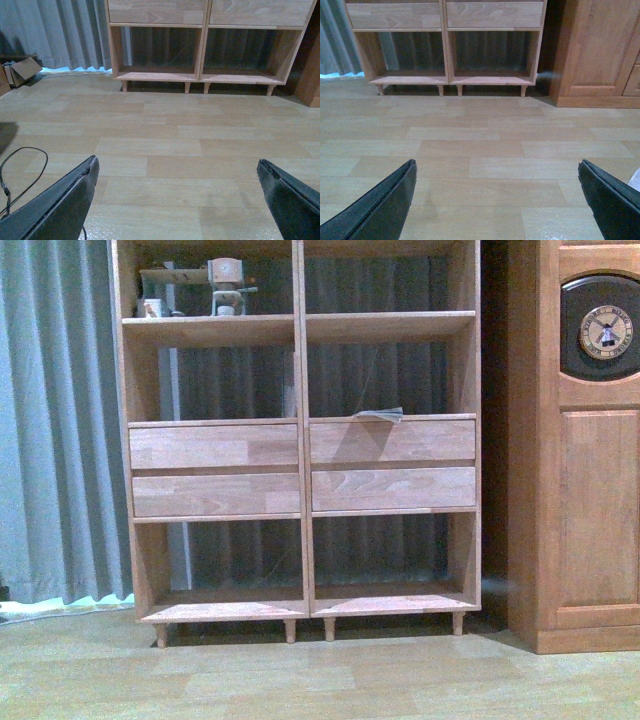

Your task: Organize books on shelf

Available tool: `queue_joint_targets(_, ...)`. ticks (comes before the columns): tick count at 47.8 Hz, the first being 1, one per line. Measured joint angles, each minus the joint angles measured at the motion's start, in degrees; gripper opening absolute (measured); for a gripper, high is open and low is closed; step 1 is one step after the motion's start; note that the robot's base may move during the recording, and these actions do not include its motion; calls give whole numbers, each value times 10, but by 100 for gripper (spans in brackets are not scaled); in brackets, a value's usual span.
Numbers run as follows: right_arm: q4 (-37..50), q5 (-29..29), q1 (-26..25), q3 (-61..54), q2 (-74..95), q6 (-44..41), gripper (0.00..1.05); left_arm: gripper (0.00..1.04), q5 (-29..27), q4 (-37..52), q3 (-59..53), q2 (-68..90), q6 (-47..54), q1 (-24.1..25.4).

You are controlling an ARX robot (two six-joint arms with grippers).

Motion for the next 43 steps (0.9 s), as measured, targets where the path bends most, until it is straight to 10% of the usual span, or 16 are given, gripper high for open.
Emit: queue_joint_targets(43, 0, 0, 0, 0, 0, 0, 98, 97, 0, 0, 0, 0, 0, 0)
